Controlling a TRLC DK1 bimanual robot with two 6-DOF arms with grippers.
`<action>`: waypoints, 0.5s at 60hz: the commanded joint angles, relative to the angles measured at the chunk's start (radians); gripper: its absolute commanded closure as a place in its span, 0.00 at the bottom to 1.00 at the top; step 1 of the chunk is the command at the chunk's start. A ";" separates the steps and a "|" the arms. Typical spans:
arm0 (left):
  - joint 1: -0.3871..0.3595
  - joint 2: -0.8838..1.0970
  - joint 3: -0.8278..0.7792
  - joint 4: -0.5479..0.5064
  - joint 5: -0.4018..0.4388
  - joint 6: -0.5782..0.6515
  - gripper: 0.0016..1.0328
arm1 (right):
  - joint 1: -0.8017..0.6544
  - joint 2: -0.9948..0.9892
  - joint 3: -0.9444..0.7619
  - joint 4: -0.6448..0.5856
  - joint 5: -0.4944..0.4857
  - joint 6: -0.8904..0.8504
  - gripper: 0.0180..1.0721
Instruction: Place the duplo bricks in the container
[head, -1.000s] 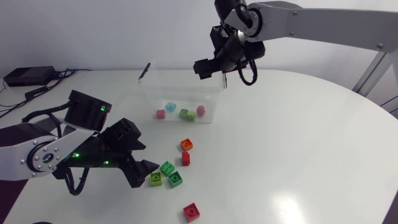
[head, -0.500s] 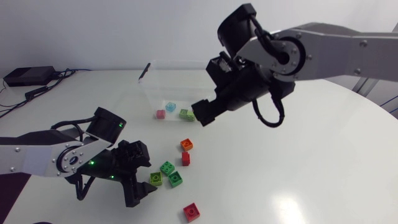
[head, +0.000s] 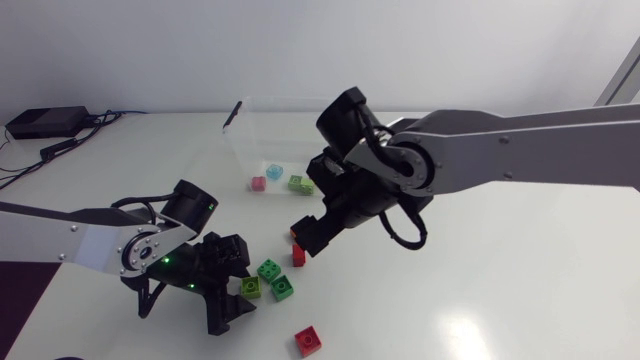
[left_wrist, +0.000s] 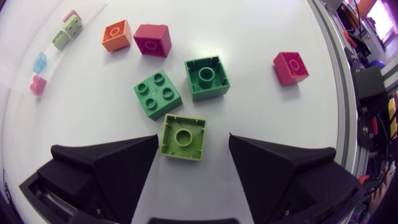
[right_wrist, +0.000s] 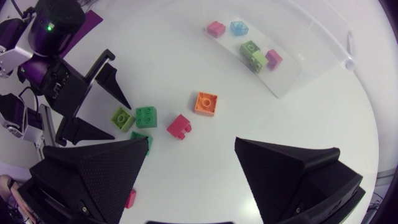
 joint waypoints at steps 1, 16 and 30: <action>-0.002 0.036 0.026 0.009 0.014 0.022 0.41 | 0.018 0.067 0.001 0.021 0.002 -0.009 0.05; -0.002 0.041 0.038 0.015 0.039 0.019 0.79 | 0.034 0.159 0.056 0.026 0.007 0.030 0.05; 0.029 -0.048 0.039 0.010 0.050 -0.007 0.81 | 0.041 0.249 0.146 -0.015 0.012 0.069 0.05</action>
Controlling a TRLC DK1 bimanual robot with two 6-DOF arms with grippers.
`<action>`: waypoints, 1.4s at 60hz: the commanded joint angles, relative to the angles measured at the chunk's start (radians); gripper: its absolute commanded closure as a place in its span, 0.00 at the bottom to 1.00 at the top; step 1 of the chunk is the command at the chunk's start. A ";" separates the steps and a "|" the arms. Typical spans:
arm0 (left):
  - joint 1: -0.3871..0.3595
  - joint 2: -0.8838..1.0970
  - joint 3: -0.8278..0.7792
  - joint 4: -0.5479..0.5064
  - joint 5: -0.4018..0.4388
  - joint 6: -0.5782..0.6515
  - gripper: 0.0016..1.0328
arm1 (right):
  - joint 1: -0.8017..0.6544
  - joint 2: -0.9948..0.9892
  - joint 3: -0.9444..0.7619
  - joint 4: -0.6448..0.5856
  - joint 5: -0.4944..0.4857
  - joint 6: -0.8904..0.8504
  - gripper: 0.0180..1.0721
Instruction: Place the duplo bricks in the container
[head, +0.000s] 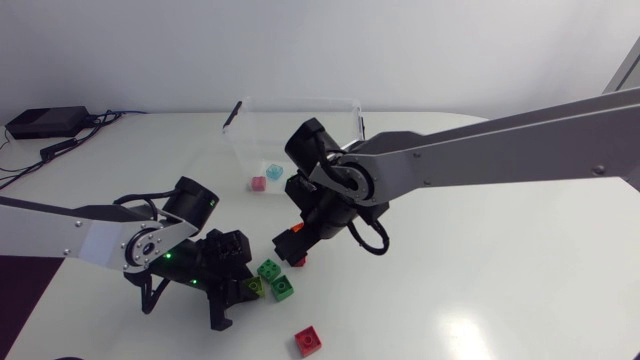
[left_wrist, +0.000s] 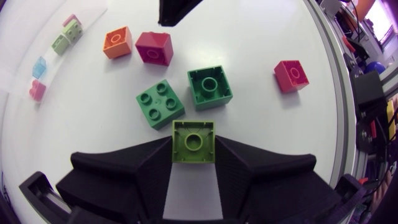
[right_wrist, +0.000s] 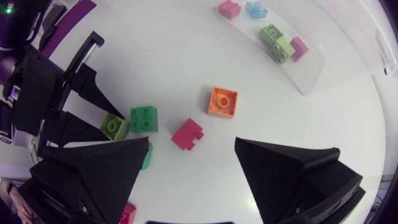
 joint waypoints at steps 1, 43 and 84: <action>0.018 -0.069 0.024 -0.002 0.018 -0.013 0.81 | 0.005 0.055 0.049 -0.030 0.007 0.033 0.06; 0.178 -0.306 0.249 0.095 0.058 -0.251 0.81 | 0.018 0.215 0.181 -0.161 0.010 0.080 0.22; 0.176 -0.046 0.417 0.483 -0.103 -0.516 0.81 | 0.017 0.239 0.171 -0.120 0.021 0.070 0.67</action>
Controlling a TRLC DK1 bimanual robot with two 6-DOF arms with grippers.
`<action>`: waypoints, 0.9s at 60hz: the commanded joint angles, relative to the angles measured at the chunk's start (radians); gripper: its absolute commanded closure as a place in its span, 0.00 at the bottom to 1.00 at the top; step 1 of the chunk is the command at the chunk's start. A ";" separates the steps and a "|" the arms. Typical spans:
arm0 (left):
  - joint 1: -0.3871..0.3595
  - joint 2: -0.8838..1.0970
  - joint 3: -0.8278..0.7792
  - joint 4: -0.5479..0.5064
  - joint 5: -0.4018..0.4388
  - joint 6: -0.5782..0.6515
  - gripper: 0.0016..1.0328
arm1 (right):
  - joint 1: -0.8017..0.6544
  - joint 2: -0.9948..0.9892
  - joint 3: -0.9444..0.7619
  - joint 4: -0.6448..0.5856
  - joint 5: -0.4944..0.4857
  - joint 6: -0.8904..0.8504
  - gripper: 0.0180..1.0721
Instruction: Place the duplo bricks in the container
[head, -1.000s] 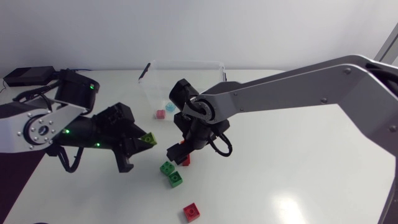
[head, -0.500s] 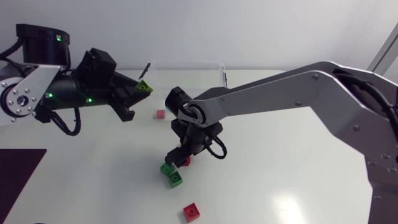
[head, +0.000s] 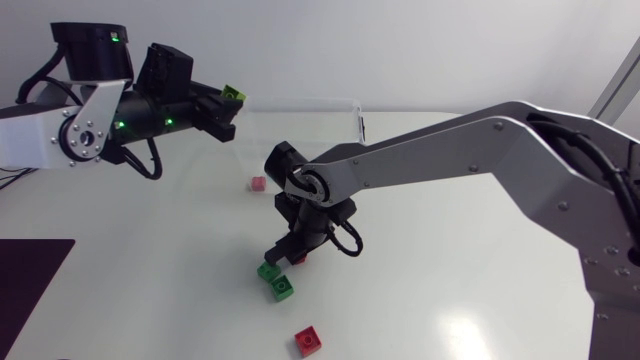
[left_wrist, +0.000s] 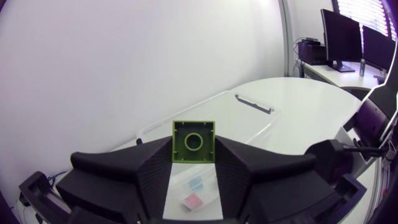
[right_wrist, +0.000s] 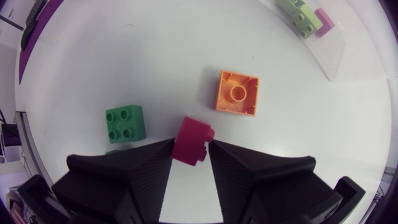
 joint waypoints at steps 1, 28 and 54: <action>-0.016 0.064 0.050 0.036 -0.021 -0.043 0.81 | 0.003 0.013 -0.008 0.009 0.006 0.011 0.68; -0.080 0.330 0.211 0.142 -0.146 -0.062 0.76 | -0.061 -0.248 -0.084 -0.008 0.026 0.002 0.72; -0.065 0.354 0.242 0.099 -0.149 -0.059 0.17 | -0.216 -0.355 0.089 -0.079 0.031 -0.006 0.72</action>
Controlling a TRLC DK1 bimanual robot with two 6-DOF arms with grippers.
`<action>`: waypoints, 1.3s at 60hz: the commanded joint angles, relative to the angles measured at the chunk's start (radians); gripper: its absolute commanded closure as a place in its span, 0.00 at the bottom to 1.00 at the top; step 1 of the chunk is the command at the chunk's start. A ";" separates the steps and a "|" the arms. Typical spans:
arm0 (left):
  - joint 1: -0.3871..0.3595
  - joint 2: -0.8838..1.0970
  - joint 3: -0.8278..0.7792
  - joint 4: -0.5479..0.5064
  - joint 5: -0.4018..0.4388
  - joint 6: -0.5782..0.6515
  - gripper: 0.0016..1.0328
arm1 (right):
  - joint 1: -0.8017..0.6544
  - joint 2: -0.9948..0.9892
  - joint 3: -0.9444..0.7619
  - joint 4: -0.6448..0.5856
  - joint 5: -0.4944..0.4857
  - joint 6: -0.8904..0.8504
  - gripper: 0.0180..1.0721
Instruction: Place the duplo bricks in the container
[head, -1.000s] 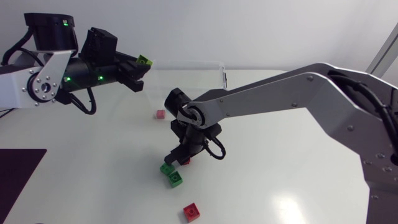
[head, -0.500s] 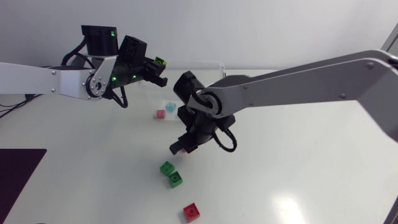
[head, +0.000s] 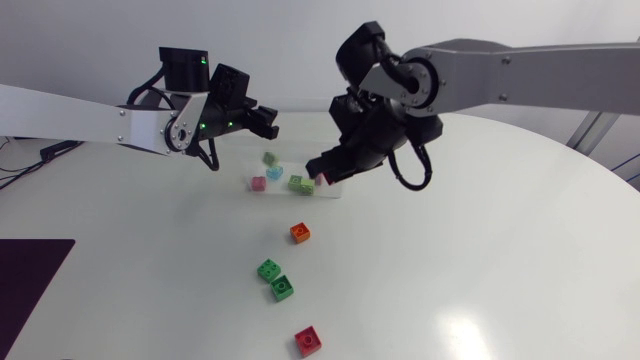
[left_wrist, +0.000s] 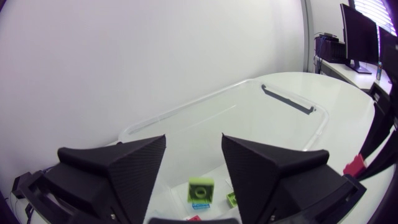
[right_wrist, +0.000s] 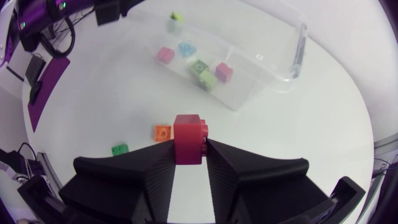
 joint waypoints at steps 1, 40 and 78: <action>0.008 -0.032 0.001 -0.016 -0.008 -0.011 0.16 | -0.023 -0.019 0.078 -0.024 0.004 -0.004 0.72; 0.002 -0.543 -0.364 -0.300 0.175 0.051 0.16 | -0.066 0.174 0.361 -0.026 0.004 0.020 0.72; -0.024 -0.482 -0.559 -0.439 0.342 0.432 0.16 | -0.117 0.367 0.558 -0.061 0.029 0.031 0.23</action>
